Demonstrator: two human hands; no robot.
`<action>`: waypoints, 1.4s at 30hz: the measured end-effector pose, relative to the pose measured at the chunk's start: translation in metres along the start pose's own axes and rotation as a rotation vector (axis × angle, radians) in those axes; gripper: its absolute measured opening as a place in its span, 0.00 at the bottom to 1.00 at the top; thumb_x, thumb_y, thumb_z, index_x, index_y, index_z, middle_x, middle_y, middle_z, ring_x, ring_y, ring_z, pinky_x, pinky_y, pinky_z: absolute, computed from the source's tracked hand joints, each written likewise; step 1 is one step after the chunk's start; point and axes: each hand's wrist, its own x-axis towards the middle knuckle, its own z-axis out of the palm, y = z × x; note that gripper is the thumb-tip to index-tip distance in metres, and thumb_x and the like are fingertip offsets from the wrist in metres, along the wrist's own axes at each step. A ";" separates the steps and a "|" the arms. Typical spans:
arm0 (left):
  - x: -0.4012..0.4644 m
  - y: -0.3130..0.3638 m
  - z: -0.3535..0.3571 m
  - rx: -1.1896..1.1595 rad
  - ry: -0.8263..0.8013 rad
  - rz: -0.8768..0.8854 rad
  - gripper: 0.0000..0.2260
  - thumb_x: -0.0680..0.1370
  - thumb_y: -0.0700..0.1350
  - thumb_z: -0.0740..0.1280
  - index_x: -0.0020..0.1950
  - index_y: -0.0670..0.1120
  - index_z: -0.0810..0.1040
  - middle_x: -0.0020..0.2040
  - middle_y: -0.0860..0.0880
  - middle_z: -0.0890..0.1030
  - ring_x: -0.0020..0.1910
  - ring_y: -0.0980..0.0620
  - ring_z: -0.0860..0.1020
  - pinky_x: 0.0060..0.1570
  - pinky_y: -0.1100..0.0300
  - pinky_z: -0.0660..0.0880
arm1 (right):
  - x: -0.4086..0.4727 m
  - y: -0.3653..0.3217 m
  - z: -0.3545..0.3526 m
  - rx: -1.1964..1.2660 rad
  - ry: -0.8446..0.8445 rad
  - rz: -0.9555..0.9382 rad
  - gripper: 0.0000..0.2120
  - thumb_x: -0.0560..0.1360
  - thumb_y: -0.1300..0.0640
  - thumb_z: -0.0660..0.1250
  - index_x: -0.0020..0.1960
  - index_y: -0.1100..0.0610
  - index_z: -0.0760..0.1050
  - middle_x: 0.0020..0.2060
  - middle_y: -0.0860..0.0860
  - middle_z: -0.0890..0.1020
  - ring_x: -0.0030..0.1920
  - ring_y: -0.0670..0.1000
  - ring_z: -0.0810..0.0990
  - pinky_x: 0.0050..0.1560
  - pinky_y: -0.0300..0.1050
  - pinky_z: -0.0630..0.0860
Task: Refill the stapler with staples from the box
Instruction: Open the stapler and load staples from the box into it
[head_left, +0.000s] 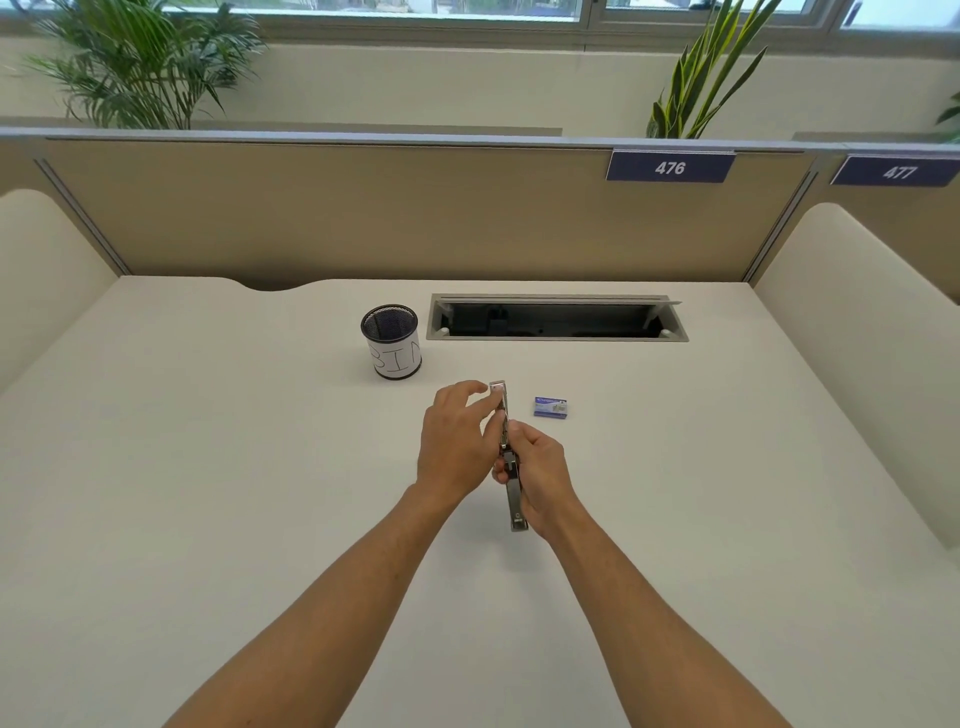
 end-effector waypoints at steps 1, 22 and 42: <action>0.000 0.000 0.000 0.005 0.007 0.000 0.13 0.79 0.47 0.65 0.62 0.48 0.79 0.63 0.45 0.78 0.65 0.45 0.71 0.61 0.50 0.69 | 0.000 -0.001 0.000 -0.005 -0.006 -0.006 0.16 0.82 0.56 0.58 0.40 0.60 0.78 0.28 0.54 0.74 0.26 0.50 0.70 0.28 0.42 0.69; -0.008 0.000 0.003 -0.107 0.090 0.009 0.10 0.77 0.44 0.67 0.57 0.45 0.80 0.56 0.46 0.80 0.57 0.49 0.74 0.55 0.54 0.74 | 0.002 -0.001 -0.002 0.007 -0.064 -0.009 0.16 0.83 0.56 0.57 0.45 0.61 0.79 0.30 0.56 0.74 0.27 0.50 0.70 0.28 0.42 0.70; -0.012 0.002 0.002 -0.125 0.027 -0.039 0.08 0.77 0.44 0.69 0.53 0.44 0.84 0.47 0.48 0.79 0.49 0.50 0.73 0.45 0.58 0.73 | 0.003 0.005 -0.006 0.018 -0.058 0.013 0.14 0.83 0.58 0.58 0.47 0.63 0.79 0.30 0.56 0.74 0.27 0.50 0.70 0.28 0.41 0.70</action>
